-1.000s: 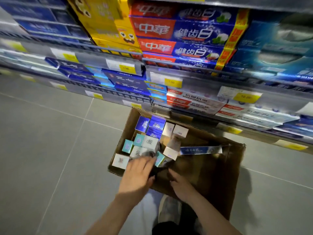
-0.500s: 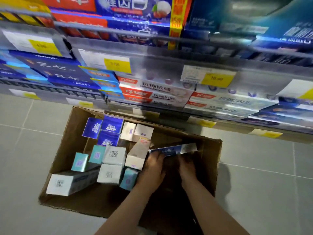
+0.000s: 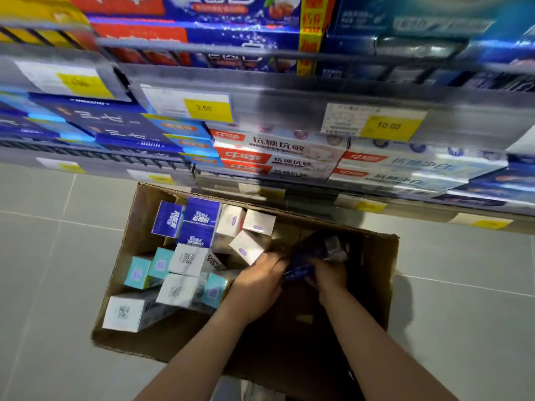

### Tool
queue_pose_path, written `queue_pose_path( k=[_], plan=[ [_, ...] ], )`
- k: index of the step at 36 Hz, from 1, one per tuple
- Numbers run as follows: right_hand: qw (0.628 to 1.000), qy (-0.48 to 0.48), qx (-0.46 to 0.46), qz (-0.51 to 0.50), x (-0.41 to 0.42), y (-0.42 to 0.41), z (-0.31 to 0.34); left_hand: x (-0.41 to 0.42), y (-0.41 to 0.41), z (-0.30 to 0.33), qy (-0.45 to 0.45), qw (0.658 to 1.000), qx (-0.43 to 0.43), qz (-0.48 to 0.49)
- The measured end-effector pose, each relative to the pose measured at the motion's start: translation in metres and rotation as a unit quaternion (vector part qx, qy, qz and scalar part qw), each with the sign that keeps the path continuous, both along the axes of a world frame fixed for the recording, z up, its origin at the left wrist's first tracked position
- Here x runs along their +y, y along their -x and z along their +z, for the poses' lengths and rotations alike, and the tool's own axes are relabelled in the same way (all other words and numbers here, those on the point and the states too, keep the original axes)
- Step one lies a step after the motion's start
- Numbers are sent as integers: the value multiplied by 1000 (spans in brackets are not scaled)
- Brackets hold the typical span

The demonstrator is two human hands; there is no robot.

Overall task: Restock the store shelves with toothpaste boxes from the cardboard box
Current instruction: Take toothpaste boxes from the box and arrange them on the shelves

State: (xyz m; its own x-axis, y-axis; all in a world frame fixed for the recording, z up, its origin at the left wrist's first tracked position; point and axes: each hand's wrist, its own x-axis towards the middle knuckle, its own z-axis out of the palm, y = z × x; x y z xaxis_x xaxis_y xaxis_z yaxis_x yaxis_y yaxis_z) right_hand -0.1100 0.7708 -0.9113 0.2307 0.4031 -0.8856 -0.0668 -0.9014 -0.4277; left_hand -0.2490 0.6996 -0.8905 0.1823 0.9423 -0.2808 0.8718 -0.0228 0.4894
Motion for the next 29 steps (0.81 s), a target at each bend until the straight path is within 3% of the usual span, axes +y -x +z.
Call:
queue_pose_path(
  k=[6,9,15,23,29],
  plan=[
    [969,-81,-38,231,-40,-6,79,-28,6,55,-25,996,53,-61],
    [943,-94,-54,315,-50,-9,114,-40,16,83,-48,997,60,-20],
    [930,-125,-71,339,-51,-13,151,-47,18,104,-89,992,67,51],
    [920,-157,-62,353,-41,-22,142,-45,16,84,-14,973,232,3],
    [914,-145,-102,364,-43,-41,136,-47,14,92,26,969,247,8]
  ],
)
